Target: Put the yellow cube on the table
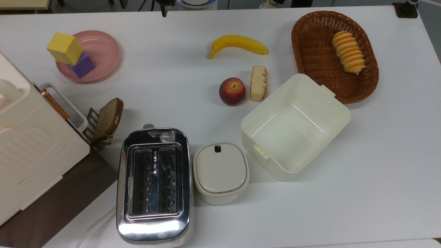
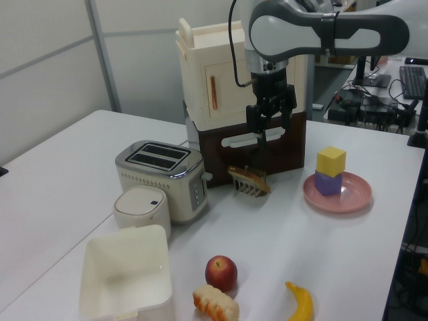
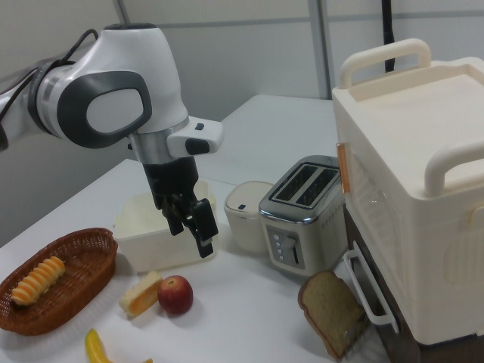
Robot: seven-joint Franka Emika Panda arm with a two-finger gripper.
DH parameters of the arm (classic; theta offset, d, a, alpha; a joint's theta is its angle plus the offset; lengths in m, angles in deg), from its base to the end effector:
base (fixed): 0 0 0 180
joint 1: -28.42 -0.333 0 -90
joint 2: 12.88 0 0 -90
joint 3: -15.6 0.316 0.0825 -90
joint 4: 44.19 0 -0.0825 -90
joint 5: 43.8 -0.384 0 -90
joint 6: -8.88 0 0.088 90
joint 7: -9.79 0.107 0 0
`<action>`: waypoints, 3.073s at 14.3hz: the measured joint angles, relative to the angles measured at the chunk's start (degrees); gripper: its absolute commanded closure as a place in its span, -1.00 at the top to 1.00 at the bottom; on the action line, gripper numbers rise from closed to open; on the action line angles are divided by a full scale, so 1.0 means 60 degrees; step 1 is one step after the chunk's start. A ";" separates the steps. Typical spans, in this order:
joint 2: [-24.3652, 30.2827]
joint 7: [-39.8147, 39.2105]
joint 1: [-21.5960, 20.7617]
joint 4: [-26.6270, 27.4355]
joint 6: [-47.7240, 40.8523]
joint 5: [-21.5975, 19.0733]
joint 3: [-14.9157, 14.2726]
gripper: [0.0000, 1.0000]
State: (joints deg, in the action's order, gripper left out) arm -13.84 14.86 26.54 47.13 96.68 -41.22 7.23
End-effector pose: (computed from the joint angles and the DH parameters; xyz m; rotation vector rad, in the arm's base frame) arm 0.5501 -0.0669 0.6014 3.0770 -0.3115 -0.1216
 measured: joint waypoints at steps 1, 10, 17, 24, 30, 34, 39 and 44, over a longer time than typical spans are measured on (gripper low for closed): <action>-0.0007 0.0000 -0.0010 0.0002 -0.0029 0.0000 0.0007 1.00; -0.0037 -0.0003 0.0151 0.0002 0.0184 0.0002 -0.0006 1.00; -0.0035 -0.0003 0.0349 -0.0012 0.0289 0.0001 -0.0022 1.00; -0.0041 -0.0003 0.0421 -0.0012 0.0287 0.0013 -0.0023 1.00; -0.0237 -0.0671 0.1270 -0.0040 0.0287 0.0255 -0.0065 1.00; -0.0238 -0.1229 0.2140 -0.0074 0.0287 0.0253 -0.0113 1.00; -0.0372 -0.2262 0.3055 0.0041 0.0279 0.0252 -0.0153 1.00; -0.0819 -0.3217 0.3946 0.1497 0.2245 0.0250 -0.0181 1.00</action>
State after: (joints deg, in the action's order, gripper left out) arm -18.76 -4.45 50.22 56.11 110.15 -39.72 6.15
